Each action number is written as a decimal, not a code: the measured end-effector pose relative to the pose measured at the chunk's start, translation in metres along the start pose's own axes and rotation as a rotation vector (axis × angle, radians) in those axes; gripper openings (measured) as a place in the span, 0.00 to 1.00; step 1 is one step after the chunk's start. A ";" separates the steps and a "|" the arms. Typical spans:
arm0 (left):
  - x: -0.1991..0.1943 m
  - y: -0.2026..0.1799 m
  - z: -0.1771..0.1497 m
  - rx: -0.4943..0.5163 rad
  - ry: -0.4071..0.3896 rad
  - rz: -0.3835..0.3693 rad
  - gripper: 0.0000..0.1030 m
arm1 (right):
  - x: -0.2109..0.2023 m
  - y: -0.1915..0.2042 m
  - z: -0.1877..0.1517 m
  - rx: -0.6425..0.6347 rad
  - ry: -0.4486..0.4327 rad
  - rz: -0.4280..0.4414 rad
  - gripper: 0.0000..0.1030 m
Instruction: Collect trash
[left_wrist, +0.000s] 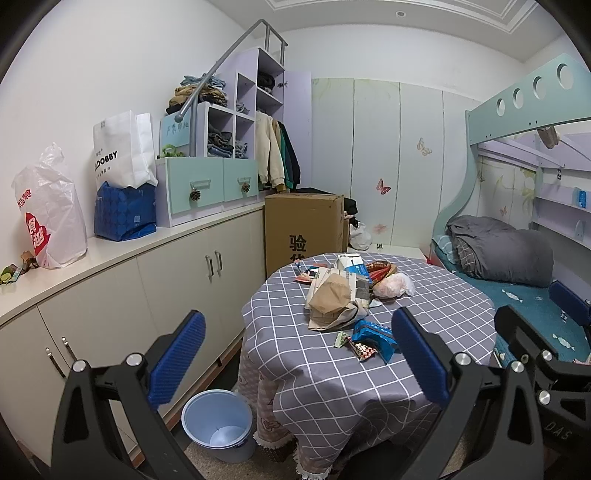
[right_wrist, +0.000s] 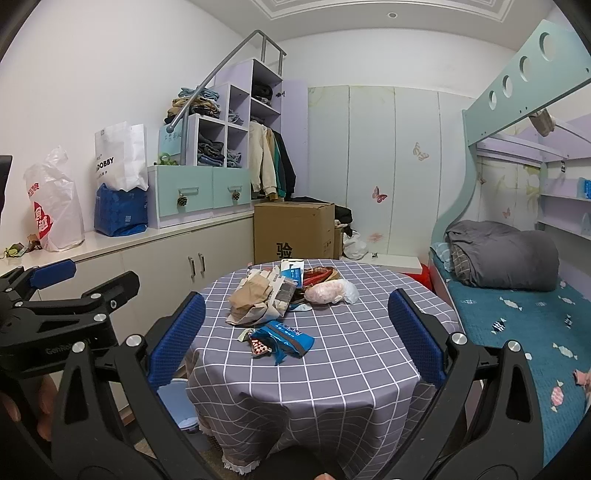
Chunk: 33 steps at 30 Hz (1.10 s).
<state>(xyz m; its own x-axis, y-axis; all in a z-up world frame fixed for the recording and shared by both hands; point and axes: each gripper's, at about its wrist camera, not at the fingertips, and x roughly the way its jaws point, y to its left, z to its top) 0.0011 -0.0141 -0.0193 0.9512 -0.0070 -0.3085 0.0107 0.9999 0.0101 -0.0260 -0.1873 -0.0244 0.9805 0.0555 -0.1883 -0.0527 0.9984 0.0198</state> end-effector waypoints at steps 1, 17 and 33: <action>0.000 0.000 -0.001 0.000 0.000 0.000 0.96 | 0.001 0.000 0.001 0.000 0.001 0.000 0.94; 0.002 0.000 -0.001 0.003 0.004 0.000 0.96 | 0.001 0.000 0.001 0.001 0.004 0.002 0.94; 0.008 -0.003 -0.005 0.013 0.022 0.006 0.96 | 0.005 0.001 -0.004 0.009 0.024 0.004 0.94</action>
<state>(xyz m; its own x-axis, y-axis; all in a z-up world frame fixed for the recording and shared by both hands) 0.0073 -0.0170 -0.0265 0.9443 -0.0006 -0.3290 0.0092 0.9997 0.0247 -0.0218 -0.1860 -0.0294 0.9755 0.0599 -0.2117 -0.0548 0.9981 0.0299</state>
